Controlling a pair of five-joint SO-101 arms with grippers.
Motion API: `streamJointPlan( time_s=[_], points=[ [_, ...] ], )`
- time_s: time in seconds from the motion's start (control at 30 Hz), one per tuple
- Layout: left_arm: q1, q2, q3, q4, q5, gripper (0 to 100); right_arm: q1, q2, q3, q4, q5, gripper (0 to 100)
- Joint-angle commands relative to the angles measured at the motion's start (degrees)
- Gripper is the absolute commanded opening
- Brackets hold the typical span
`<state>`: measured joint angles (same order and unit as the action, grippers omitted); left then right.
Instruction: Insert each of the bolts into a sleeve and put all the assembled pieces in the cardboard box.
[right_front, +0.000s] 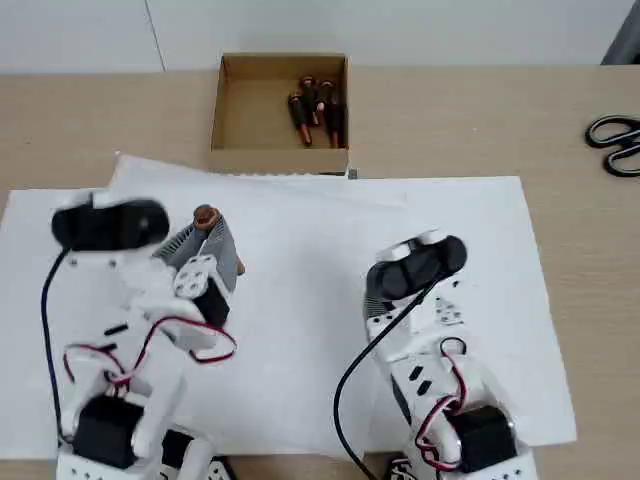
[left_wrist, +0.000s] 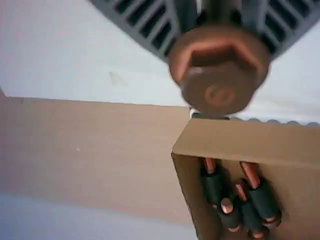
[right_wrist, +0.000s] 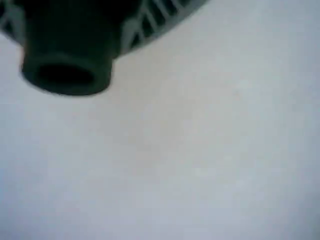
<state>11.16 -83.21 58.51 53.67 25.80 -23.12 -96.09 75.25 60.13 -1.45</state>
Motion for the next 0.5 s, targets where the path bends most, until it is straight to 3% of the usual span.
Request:
streamJointPlan(
  time_s=[0.0,0.13,0.47],
  points=[
    [0.53,-12.31,8.84,-6.33,0.44,1,-3.30,-6.02,4.13,-5.93,-0.62,0.3],
    [0.62,-21.89,16.92,-9.58,0.53,1,-7.60,-7.87,8.26,-9.01,-0.62,0.3],
    [0.62,-20.66,17.19,-9.67,8.79,1,-18.59,-7.69,17.14,-22.11,-0.35,0.3]
  ],
)
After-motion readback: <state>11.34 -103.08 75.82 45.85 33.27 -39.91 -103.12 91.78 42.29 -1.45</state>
